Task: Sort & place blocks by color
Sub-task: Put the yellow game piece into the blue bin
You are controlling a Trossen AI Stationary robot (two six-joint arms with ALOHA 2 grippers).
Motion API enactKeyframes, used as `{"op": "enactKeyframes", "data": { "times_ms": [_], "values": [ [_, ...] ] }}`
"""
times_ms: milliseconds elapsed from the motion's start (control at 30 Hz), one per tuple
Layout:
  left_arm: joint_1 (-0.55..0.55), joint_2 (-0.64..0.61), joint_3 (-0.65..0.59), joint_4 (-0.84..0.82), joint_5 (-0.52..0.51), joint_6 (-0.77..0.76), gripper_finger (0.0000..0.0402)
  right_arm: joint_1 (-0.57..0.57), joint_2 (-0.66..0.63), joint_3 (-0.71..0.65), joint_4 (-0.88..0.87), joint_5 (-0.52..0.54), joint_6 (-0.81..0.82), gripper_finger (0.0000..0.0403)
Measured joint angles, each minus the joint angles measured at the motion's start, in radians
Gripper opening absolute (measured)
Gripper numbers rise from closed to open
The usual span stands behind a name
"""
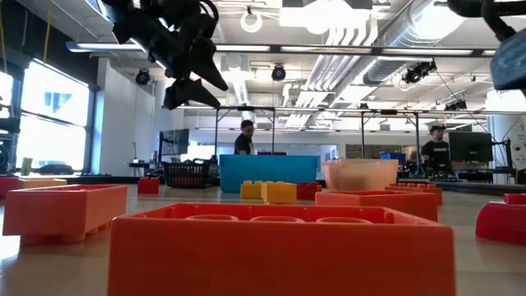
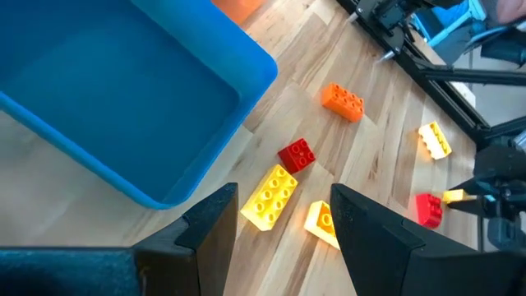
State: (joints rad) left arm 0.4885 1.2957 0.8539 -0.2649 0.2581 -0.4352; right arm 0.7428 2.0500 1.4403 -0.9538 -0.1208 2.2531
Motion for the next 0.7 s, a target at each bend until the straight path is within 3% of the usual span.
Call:
{"op": "enactKeyframes", "data": {
  "times_ms": [367, 700],
  "values": [
    [0.0, 0.0, 0.0, -0.001, 0.0, 0.117, 0.0184, -0.035, -0.001, 0.04, 0.066, 0.022, -0.009, 0.0072],
    [0.0, 0.0, 0.0, -0.048, -0.002, 0.24, 0.0184, -0.134, -0.002, 0.229, -0.14, 0.237, -0.079, 0.0072]
  ]
}}
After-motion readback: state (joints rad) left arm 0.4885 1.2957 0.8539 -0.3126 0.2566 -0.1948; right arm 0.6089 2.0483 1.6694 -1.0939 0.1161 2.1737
